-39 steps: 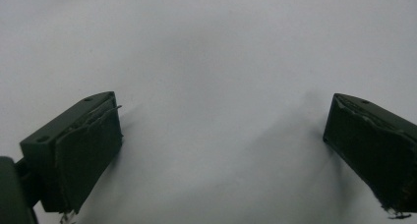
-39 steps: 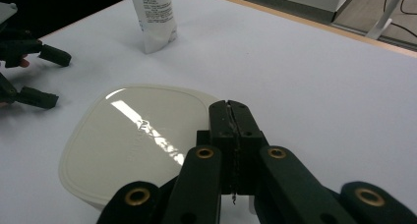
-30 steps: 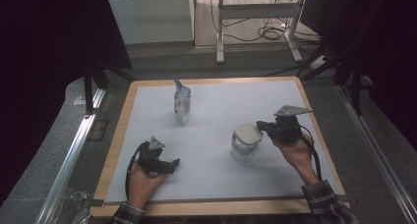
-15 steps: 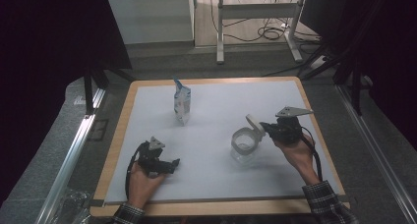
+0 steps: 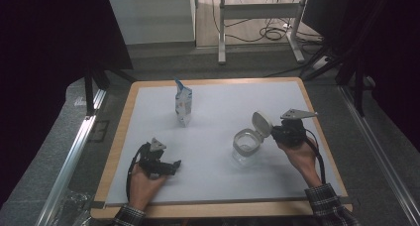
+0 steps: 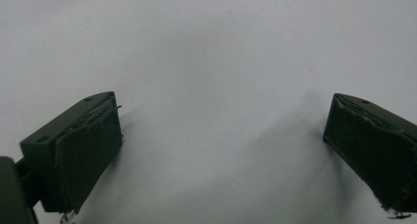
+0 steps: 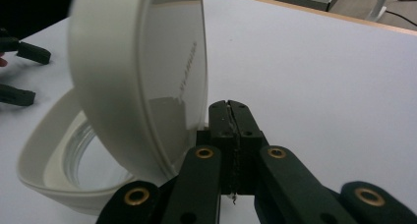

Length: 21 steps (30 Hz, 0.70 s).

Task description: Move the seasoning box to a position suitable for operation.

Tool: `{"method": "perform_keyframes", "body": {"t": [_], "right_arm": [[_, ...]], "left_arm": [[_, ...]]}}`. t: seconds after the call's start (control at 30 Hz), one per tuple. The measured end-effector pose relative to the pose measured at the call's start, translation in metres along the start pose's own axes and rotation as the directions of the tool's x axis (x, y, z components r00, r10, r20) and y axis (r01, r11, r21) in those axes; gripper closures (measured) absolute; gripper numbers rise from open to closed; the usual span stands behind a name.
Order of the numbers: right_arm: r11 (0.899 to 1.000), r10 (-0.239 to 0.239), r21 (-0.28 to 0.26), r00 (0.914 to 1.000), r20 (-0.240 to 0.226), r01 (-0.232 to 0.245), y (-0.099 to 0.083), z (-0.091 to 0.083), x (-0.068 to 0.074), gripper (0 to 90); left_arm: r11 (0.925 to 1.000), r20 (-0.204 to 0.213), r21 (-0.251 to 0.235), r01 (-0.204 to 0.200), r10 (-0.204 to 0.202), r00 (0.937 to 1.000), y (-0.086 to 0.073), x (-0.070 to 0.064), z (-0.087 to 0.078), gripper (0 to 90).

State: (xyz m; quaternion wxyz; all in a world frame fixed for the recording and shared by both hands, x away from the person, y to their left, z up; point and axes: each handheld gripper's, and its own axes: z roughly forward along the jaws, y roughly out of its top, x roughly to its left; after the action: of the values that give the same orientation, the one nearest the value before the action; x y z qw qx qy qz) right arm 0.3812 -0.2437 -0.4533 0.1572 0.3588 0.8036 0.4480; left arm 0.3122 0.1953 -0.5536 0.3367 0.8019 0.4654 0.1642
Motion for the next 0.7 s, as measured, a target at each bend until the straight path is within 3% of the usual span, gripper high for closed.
{"method": "perform_keyframes", "body": {"t": [0.7], "right_arm": [[1.000,-0.009,0.000,0.9984,0.056,0.009,-0.0086,-0.0100,-0.0012,81.6]], "left_arm": [[1.0000,0.000,-0.001,0.007,-0.007,1.0000,0.0004,-0.0003,0.0004,1.1]]}}
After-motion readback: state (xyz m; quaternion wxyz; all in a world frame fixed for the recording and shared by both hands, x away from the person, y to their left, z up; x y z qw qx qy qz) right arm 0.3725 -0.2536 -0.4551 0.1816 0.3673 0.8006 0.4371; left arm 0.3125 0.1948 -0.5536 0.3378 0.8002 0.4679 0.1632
